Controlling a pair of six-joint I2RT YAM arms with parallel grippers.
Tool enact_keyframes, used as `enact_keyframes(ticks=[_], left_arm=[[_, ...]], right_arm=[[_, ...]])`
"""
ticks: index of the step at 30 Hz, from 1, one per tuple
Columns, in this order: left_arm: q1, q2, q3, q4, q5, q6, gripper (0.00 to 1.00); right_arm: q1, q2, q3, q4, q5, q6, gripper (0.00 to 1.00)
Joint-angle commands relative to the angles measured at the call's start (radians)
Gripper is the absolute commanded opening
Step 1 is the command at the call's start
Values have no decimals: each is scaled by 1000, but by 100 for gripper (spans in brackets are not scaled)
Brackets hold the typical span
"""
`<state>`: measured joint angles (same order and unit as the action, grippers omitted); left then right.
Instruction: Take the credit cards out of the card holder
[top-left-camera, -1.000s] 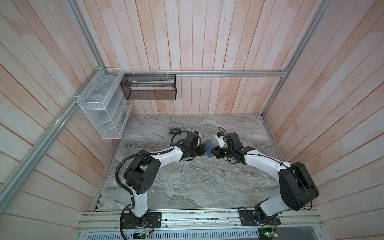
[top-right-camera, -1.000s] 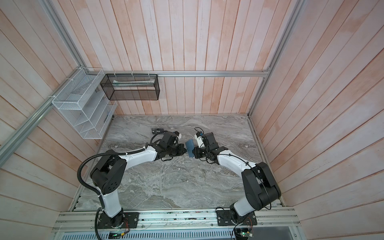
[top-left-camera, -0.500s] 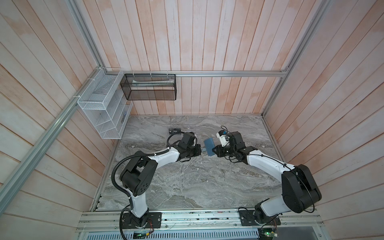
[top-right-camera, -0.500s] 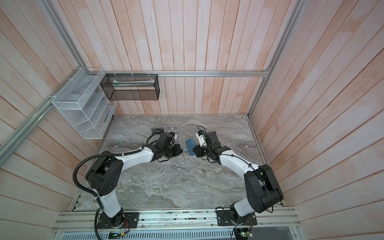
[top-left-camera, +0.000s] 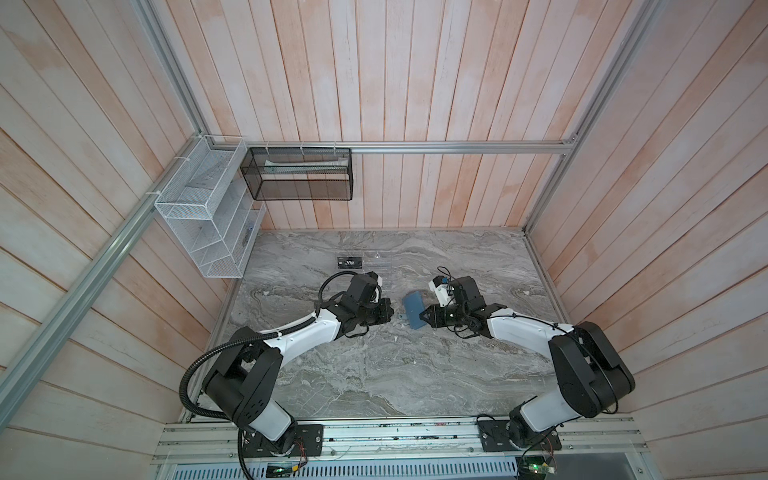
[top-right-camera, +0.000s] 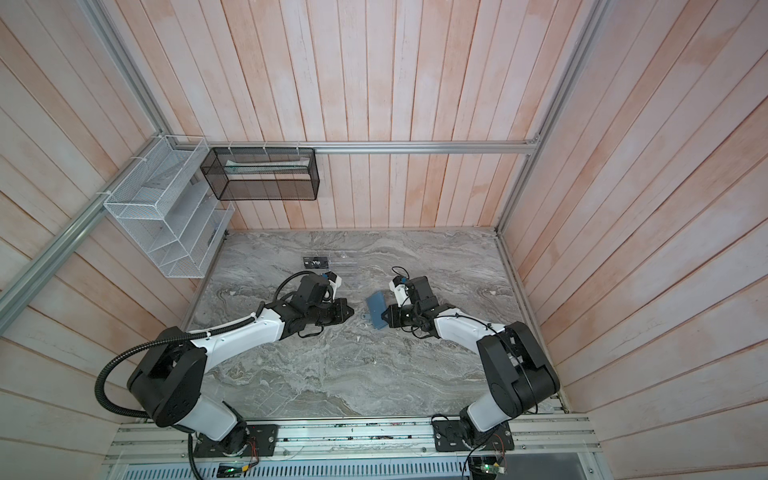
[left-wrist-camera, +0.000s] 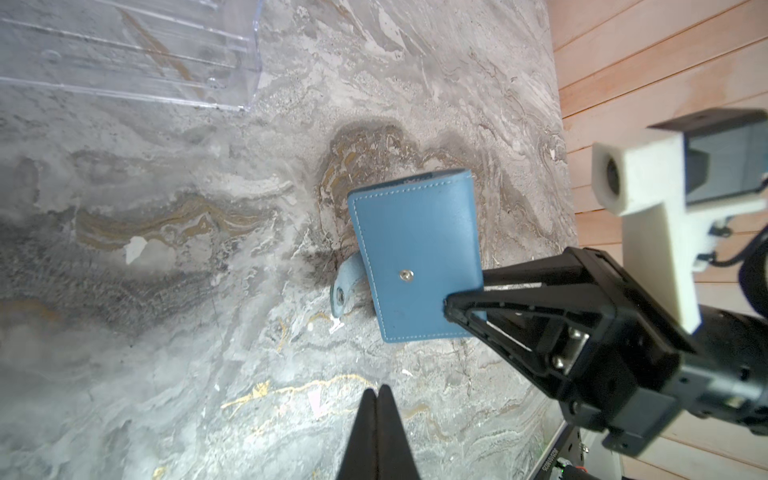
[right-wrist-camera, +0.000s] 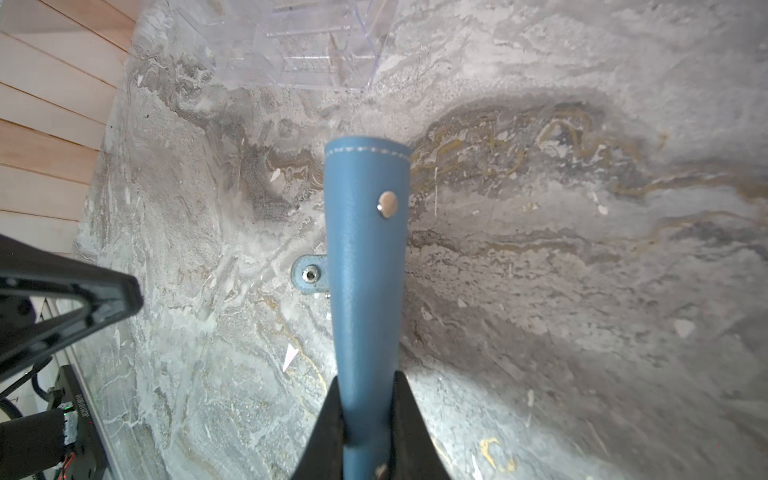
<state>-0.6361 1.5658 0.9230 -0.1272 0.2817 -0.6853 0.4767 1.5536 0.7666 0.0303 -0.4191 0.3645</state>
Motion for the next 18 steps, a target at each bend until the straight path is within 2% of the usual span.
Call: enact_keyframes(ticks=[1,11,13,18], left_arm=[[-8,-19,-33,-7,-10,-11,0],[-8,-20,-42,63,41,-64,0],[-8,-21,-50,84,48,-76,10],[10,-18,-87,120,53,-101,20]], right_arm=[[5,23,-9,61,-45,20,0],[35,21,-64,166,-147,110,0],[47,36,-77,200,-160,139,0],[72,100,-74,230,-139,182,0]])
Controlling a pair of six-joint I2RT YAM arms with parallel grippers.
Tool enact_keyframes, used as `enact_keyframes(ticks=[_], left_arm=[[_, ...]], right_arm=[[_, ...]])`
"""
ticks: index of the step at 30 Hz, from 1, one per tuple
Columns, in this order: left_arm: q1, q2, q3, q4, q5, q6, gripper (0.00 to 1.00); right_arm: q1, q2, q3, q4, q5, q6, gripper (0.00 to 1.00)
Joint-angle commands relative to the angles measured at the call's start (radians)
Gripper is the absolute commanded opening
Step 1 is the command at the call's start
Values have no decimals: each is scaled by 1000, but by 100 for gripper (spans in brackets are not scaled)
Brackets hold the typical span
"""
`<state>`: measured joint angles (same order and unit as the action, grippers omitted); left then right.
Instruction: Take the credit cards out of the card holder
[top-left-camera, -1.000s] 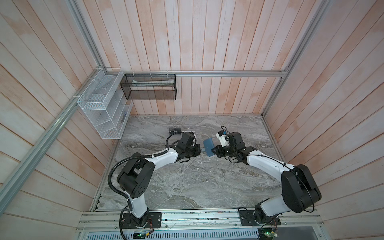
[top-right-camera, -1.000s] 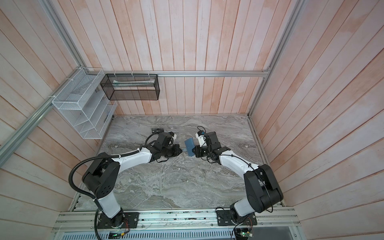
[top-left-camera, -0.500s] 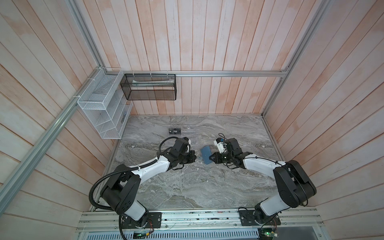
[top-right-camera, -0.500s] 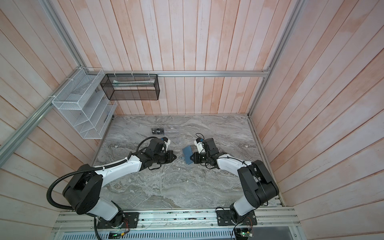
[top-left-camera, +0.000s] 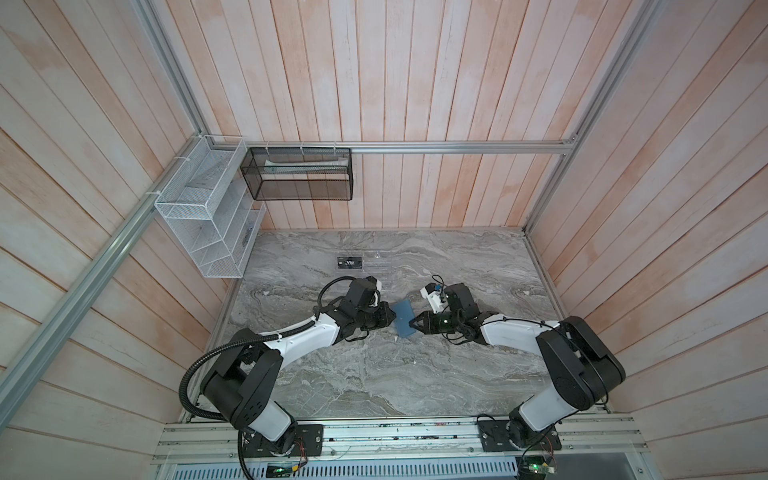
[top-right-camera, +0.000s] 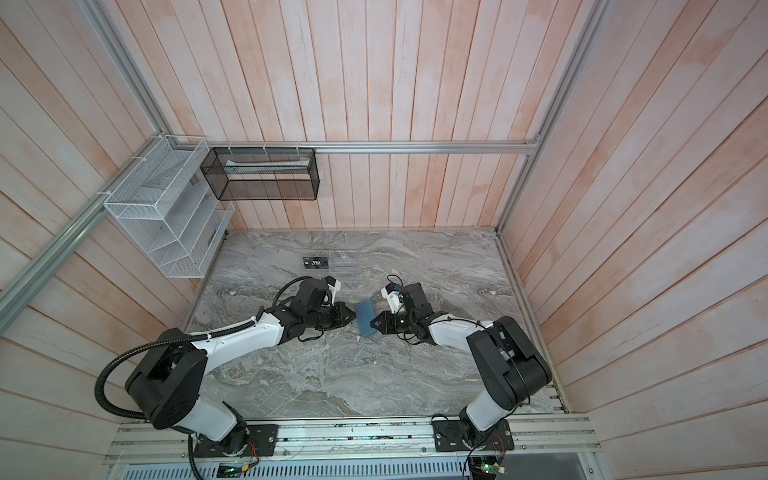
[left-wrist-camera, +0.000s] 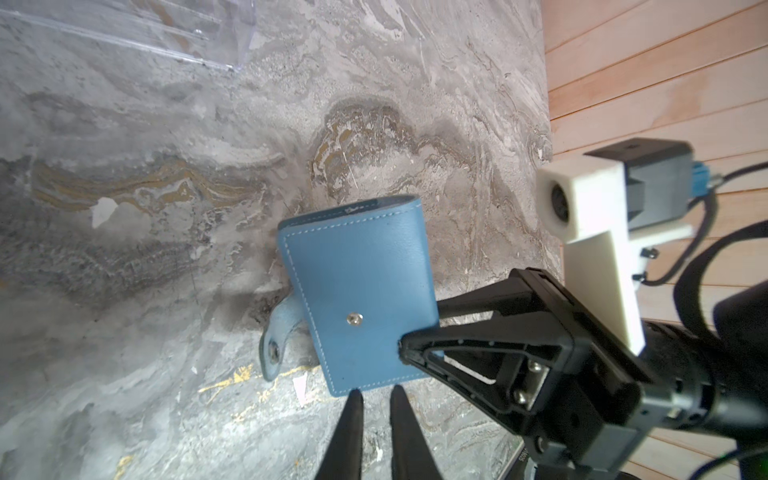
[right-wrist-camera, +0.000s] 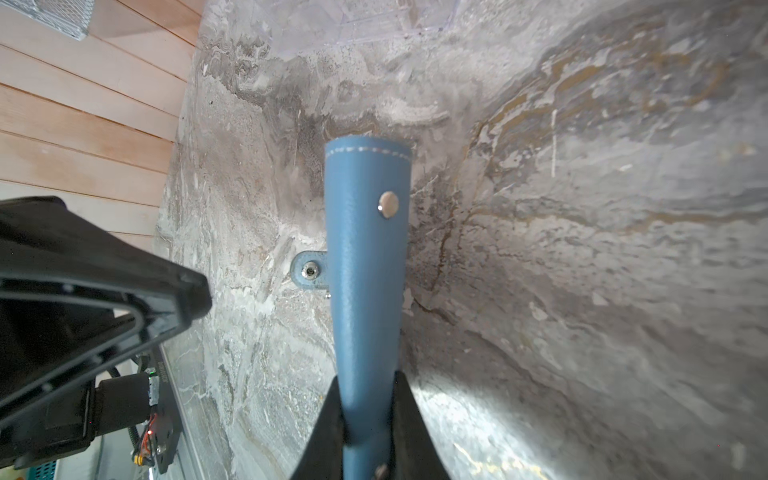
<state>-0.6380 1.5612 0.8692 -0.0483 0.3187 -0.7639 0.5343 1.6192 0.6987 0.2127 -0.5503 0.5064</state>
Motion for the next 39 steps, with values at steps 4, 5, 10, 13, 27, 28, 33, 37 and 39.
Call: enact_keyframes(ticks=[4,5,10,13,27,28,33,37,39], left_arm=[[28,-19,-75,75,34,-50,33],[32,-21,-82,79,35,-54,35],[49,-28,-105,114,58,-80,45],[50,-18,-94,126,61,-91,56],[52,28,-64,239,123,-215,100],[52,30,-65,251,129,-226,100],[50,60,-77,342,180,-307,100],[52,93,-97,424,207,-371,100],[51,103,-103,439,207,-385,100]], right_arm=[[28,65,-10,61,15,65,0],[30,66,-14,68,18,69,0],[35,59,-25,60,58,69,6],[35,44,-28,40,91,61,15],[28,-29,-14,-49,176,-1,45],[27,-36,-15,-56,181,-6,46],[25,-67,-11,-78,214,-21,57],[25,-86,-16,-91,237,-25,65],[26,-101,-29,-87,246,-22,69]])
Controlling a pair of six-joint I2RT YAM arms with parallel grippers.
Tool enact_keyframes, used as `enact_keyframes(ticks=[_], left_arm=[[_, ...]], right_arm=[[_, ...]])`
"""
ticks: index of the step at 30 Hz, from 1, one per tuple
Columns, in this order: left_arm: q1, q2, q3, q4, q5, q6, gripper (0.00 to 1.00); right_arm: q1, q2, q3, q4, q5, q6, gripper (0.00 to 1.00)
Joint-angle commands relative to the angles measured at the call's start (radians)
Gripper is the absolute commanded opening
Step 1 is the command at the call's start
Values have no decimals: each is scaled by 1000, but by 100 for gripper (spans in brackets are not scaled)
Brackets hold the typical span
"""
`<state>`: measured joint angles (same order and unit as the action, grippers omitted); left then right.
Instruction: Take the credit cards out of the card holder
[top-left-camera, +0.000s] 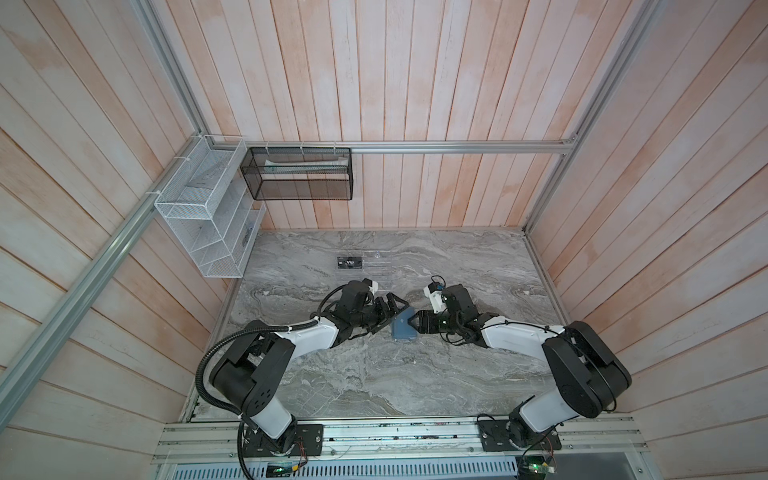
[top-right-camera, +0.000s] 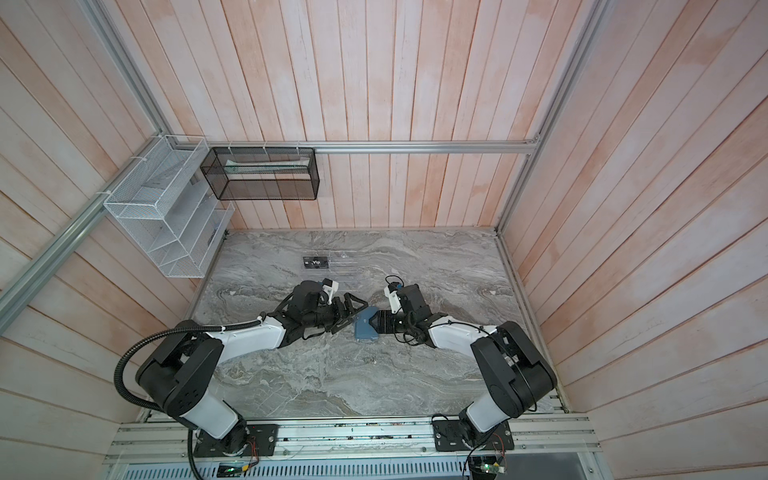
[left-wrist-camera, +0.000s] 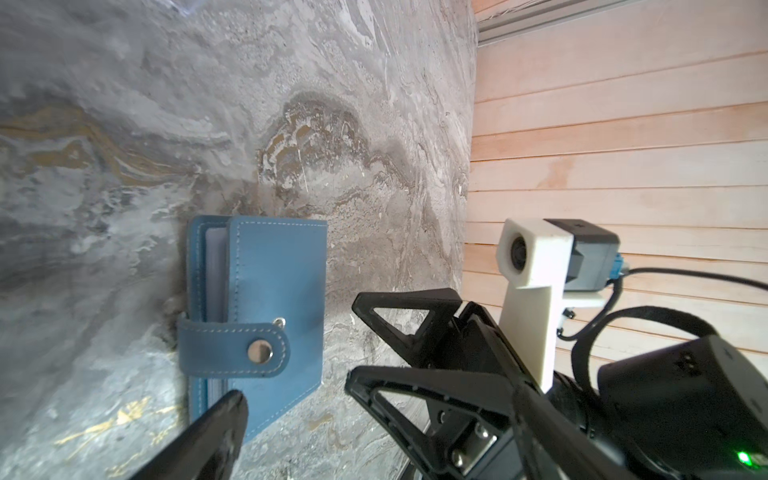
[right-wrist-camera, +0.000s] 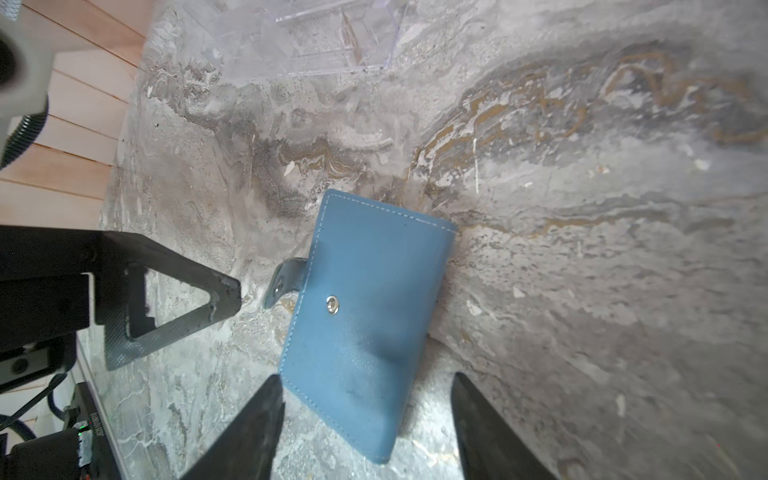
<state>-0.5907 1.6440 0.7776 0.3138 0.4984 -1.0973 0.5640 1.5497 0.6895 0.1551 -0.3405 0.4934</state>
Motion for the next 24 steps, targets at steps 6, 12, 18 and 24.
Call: enact_keyframes(ticks=[6,12,18,24], left_arm=[[0,42,-34,104,33,-82,100],[-16,70,-42,147,23,-119,100],[-34,111,-35,207,14,-171,100],[-38,136,-60,286,-3,-235,100]], right_arm=[[0,-73,-72,2,60,3,82],[0,-105,-105,21,67,14,93],[-2,-144,-125,7,81,10,98],[-18,-189,-158,7,83,13,98]])
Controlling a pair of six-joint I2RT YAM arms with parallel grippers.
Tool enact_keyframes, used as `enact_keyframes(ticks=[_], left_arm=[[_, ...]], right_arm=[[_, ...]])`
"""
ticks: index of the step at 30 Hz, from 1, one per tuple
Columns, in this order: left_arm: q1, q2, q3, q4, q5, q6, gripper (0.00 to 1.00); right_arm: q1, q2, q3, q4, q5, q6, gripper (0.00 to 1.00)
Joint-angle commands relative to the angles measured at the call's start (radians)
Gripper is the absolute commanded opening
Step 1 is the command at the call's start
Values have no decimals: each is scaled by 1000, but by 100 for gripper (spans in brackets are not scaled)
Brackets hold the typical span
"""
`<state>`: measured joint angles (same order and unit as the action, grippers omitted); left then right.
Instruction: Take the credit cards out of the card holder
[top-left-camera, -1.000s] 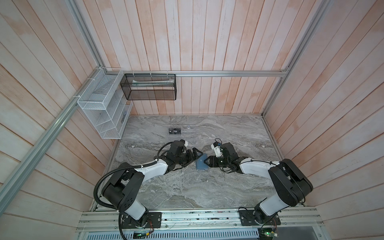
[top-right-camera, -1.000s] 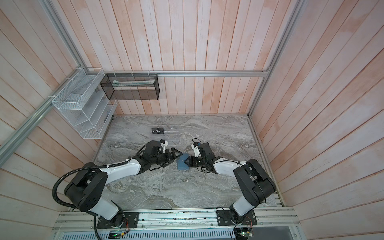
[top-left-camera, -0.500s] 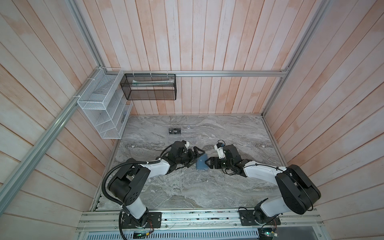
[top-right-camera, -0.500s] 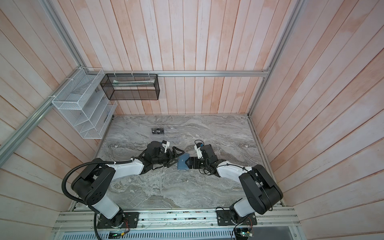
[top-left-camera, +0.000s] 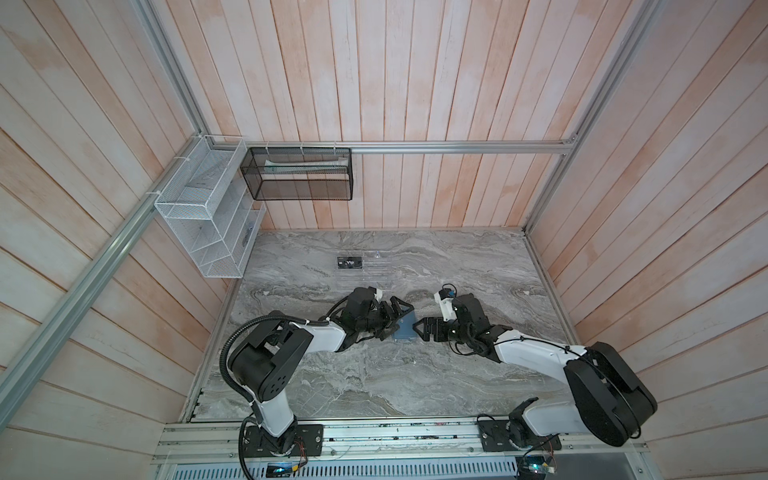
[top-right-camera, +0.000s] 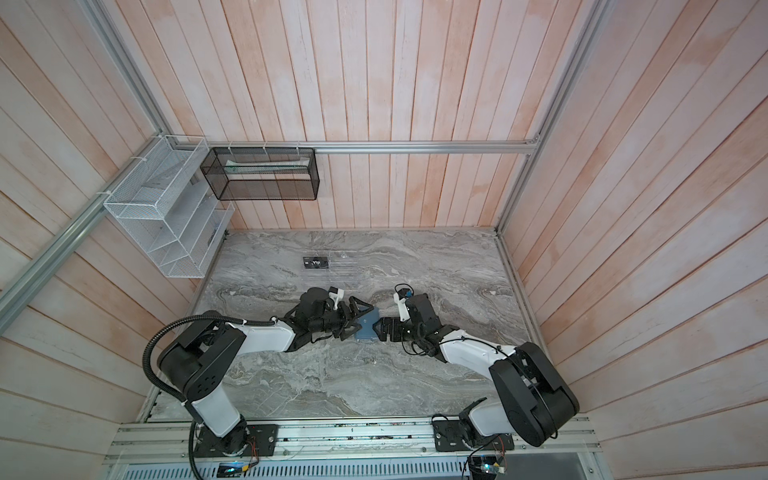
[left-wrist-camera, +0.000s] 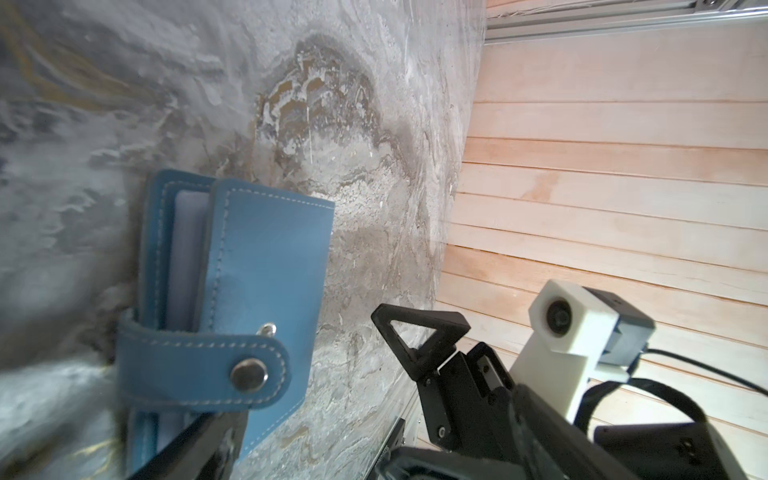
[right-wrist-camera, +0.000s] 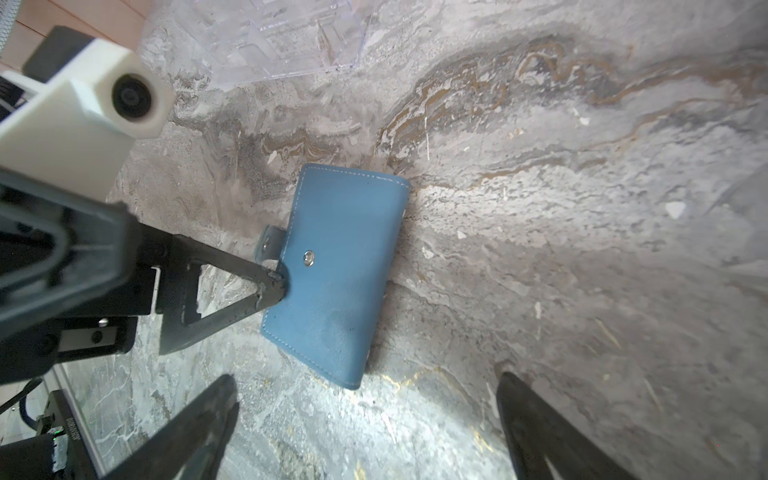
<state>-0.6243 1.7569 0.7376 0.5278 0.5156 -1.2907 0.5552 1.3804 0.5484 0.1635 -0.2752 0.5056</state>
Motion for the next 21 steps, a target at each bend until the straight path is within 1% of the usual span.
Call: enact_keyframes(ticks=[1,12,21], left_arm=[[-7,24,-21,75,-30,-46,100],[18,-12,-53,75,-107,-41,100],[41,-51,-93,76,-153,-42,100]], right_arm=[[-11,-21,-19,-1,17,1,98],[-6,15,-14,26,-10,7,98],[37,64,20,35,6,10,98]])
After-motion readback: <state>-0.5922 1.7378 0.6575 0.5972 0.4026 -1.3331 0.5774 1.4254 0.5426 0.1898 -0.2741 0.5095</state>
